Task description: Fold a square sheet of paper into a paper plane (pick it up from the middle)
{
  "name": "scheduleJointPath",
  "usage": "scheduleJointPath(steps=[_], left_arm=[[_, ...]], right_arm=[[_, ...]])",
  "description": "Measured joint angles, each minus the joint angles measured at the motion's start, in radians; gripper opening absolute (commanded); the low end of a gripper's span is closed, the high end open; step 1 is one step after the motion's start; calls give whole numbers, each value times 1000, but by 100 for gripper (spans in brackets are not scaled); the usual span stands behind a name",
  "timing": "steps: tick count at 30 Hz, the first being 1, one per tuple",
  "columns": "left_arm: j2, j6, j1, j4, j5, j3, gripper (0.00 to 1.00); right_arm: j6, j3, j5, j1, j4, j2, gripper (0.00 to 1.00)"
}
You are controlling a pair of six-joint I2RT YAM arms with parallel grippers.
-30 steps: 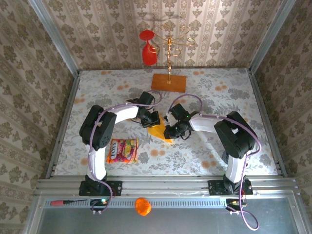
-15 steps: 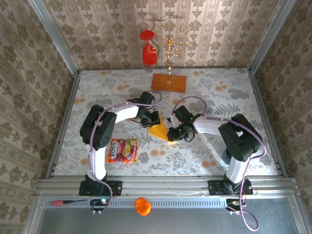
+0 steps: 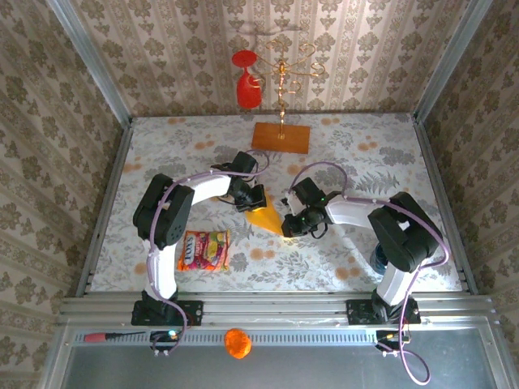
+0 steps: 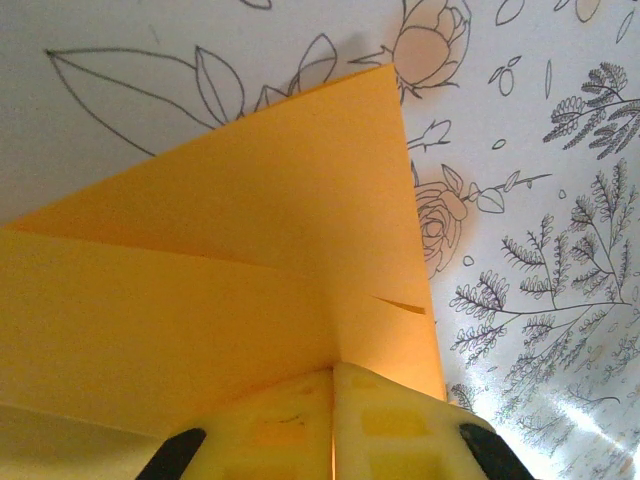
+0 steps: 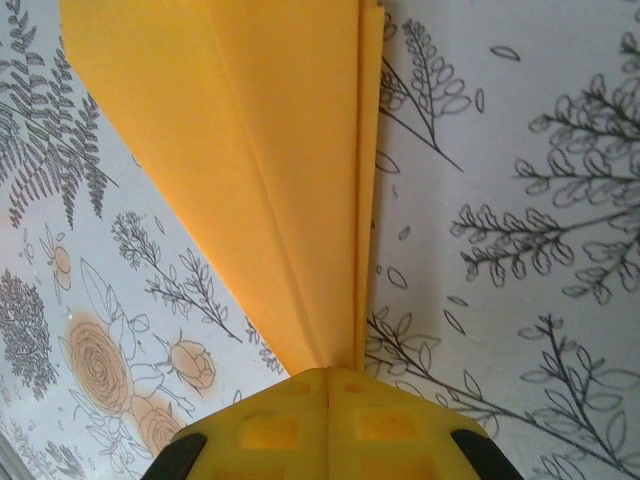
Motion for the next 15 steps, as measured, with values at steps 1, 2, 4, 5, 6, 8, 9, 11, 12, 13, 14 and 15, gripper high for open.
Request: scheduleJointPath(steps=[1, 2, 4, 5, 6, 8, 9, 11, 12, 13, 14, 15], left_arm=[[0, 2, 0, -1, 0, 0, 8], [0, 2, 0, -1, 0, 0, 8], [0, 2, 0, -2, 0, 1, 8], [0, 2, 0, -2, 0, 1, 8], [0, 2, 0, -2, 0, 2, 8], [0, 3, 0, -3, 0, 2, 8], [0, 3, 0, -3, 0, 2, 8], [1, 3, 0, -6, 0, 5, 8], [2, 3, 0, -8, 0, 7, 9], [2, 5, 0, -9, 0, 8, 9], [2, 7, 0, -9, 2, 8, 10], [2, 10, 0, -9, 4, 8, 11]], right_arm=[[0, -5, 0, -1, 0, -5, 6], [0, -9, 0, -2, 0, -8, 6], [1, -16, 0, -4, -5, -15, 6], [3, -20, 0, -6, -7, -18, 6], [4, -23, 0, -6, -7, -21, 6], [8, -31, 0, -6, -7, -27, 6], [14, -37, 0, -6, -7, -32, 6], [23, -51, 0, -6, -7, -45, 6], [24, -58, 0, -6, -7, -50, 6], [27, -66, 1, -7, -7, -58, 7], [31, -73, 3, -7, -7, -66, 7], [39, -83, 5, -7, -8, -78, 7]])
